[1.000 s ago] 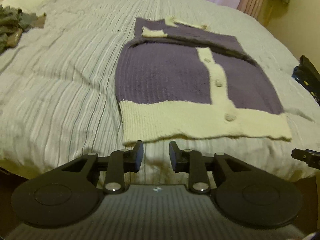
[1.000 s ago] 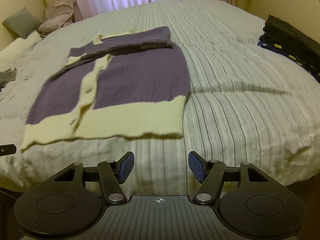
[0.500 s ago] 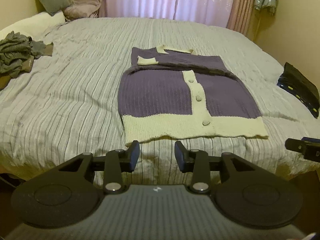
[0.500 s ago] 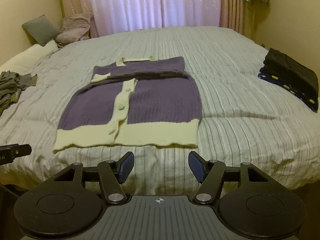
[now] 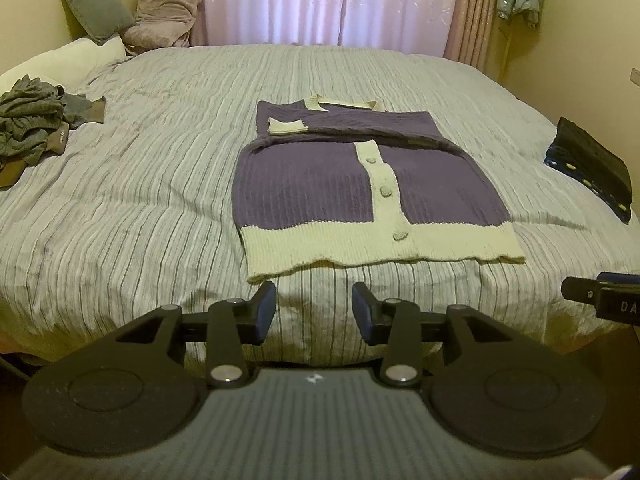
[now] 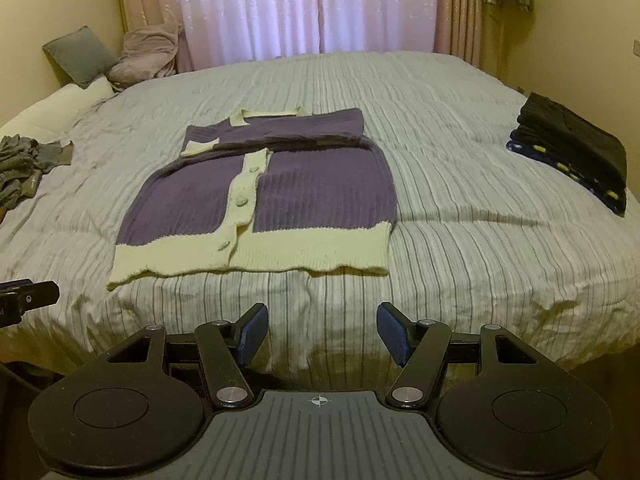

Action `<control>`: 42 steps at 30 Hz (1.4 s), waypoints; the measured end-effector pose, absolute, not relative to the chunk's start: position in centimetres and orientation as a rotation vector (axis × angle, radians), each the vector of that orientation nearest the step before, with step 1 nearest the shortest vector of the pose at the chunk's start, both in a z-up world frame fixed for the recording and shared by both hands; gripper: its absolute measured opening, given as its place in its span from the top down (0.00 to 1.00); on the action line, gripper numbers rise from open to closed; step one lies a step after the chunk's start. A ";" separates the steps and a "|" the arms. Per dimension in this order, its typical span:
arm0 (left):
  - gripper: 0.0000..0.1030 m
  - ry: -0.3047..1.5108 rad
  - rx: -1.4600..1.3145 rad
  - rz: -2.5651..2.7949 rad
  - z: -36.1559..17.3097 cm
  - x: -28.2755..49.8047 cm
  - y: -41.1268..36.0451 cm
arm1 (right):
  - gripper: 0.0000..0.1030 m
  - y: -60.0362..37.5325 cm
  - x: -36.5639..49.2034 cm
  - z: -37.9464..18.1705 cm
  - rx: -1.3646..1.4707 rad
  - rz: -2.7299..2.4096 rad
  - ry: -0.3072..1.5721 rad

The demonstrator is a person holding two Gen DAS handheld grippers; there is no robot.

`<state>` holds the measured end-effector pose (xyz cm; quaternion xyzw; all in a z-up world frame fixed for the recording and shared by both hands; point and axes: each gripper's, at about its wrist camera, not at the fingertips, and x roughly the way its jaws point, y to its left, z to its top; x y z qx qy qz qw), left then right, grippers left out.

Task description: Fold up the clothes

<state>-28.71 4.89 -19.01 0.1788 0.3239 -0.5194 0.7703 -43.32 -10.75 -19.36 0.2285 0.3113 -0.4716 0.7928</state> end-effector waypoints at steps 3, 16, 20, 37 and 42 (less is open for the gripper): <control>0.63 0.704 0.384 -1.130 -19.1 -28.8 4.8 | 0.38 -10.8 -43.3 -19.4 0.492 -1.011 0.676; 0.63 0.743 0.398 -1.122 -20.1 -28.2 3.9 | 0.38 -11.9 -42.4 -20.6 0.499 -0.999 0.725; 0.63 0.753 0.403 -1.121 -20.3 -27.9 3.5 | 0.38 -12.3 -42.1 -20.8 0.500 -0.996 0.737; 0.62 0.879 0.303 -1.138 -23.9 -20.4 3.0 | 0.38 -15.4 -40.0 -22.1 0.531 -1.090 0.773; 0.62 0.904 0.282 -1.130 -24.9 -16.0 3.9 | 0.38 -16.7 -39.9 -22.4 0.623 -1.130 0.710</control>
